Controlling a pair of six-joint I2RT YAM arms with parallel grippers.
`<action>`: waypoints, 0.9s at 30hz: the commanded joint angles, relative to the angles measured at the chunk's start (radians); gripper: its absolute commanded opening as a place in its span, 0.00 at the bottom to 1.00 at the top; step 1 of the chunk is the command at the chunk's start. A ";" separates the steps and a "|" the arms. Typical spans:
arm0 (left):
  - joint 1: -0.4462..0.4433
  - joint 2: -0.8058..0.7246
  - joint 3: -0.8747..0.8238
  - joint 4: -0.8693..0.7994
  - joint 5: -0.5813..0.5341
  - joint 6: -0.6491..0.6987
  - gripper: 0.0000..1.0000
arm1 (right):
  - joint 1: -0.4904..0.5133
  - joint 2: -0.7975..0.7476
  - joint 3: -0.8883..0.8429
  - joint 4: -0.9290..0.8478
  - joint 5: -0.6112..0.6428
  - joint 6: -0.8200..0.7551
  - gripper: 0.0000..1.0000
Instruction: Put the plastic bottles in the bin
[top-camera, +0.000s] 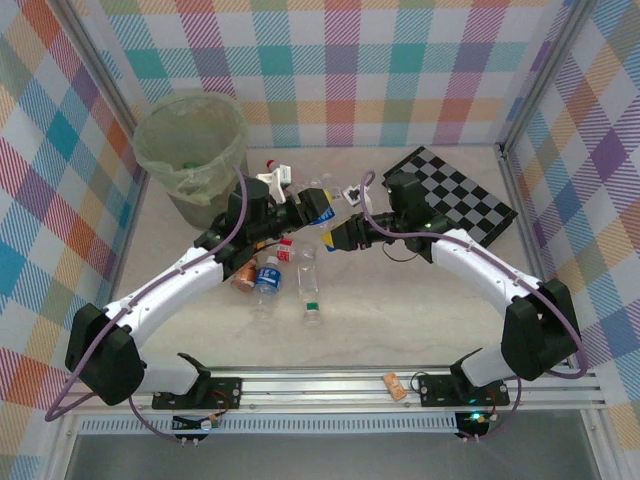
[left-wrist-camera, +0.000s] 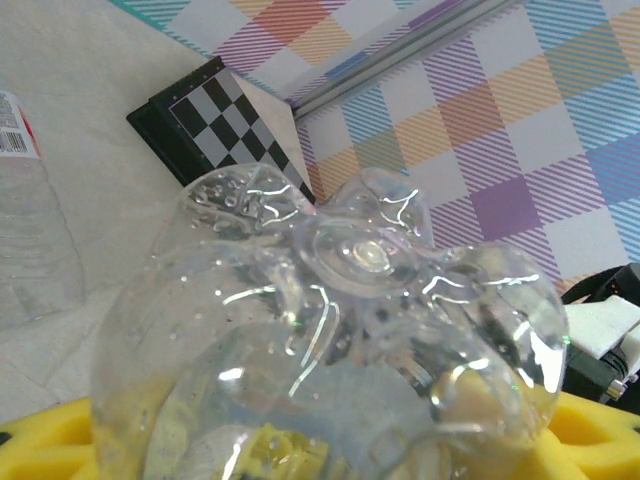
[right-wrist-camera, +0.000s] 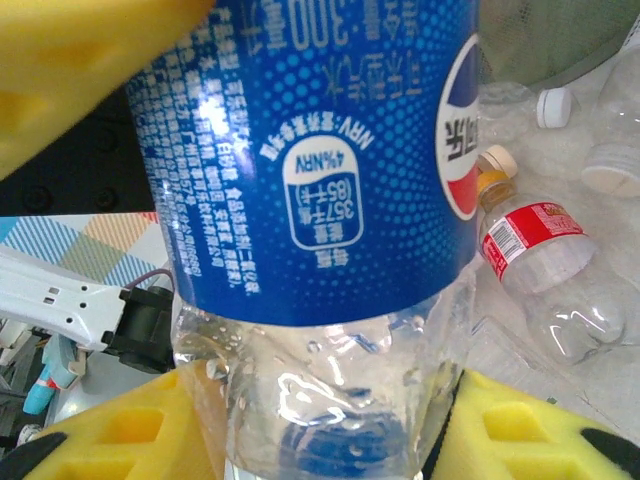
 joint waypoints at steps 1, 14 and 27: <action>-0.005 0.001 0.041 0.002 -0.021 0.011 0.54 | 0.010 -0.013 -0.004 -0.003 -0.022 -0.016 0.39; 0.062 0.039 0.303 -0.251 -0.005 0.192 0.51 | -0.030 -0.159 0.079 -0.235 0.103 -0.024 0.99; 0.426 0.131 0.731 -0.507 -0.080 0.380 0.39 | -0.113 -0.383 -0.039 -0.445 0.291 -0.031 0.99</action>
